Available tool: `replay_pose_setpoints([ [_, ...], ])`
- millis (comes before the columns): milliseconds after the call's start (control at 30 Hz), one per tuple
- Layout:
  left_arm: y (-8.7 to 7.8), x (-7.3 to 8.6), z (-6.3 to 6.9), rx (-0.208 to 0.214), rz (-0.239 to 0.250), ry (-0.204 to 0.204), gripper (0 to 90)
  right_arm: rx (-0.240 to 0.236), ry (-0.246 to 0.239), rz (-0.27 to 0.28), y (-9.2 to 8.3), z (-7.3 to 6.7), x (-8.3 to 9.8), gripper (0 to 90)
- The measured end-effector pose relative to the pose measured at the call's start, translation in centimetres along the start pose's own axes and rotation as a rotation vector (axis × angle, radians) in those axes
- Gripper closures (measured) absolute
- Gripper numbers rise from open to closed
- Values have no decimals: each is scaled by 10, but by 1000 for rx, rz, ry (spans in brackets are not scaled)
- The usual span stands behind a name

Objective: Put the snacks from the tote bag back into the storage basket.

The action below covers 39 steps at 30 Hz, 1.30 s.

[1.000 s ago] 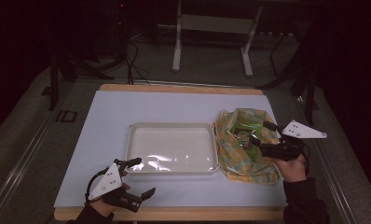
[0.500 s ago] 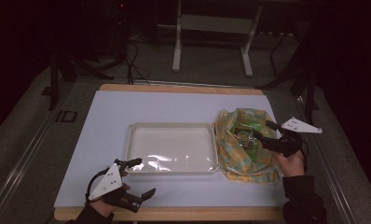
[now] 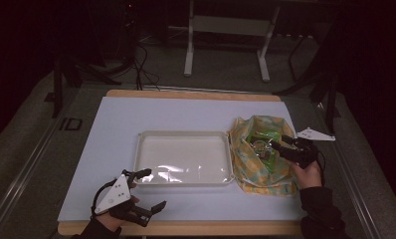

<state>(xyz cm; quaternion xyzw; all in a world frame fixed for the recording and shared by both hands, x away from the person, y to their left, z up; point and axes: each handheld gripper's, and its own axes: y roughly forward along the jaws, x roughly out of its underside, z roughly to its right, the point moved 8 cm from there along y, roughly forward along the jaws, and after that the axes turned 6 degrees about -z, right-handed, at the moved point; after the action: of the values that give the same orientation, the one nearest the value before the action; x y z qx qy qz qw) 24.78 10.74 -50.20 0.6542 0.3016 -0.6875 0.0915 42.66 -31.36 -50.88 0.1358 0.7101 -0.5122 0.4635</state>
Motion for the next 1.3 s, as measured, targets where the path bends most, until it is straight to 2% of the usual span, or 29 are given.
replay_pose_setpoints([
  [300,1,0,0,3,-2,3,4,0,20,-54,12,5,14,472],
  [500,1,0,0,4,-4,2,4,36,31,-85,19,13,20,493],
  [567,1,0,0,4,-3,2,3,34,51,-93,21,15,23,494],
  [867,2,1,0,5,-5,2,4,7,83,-128,30,14,31,494],
  [1000,1,1,0,7,-5,2,4,18,83,-178,37,12,40,494],
  [1167,2,1,1,7,-5,4,3,25,87,-188,39,12,41,475],
  [1300,2,1,1,9,-6,2,3,10,104,-198,41,13,44,461],
])
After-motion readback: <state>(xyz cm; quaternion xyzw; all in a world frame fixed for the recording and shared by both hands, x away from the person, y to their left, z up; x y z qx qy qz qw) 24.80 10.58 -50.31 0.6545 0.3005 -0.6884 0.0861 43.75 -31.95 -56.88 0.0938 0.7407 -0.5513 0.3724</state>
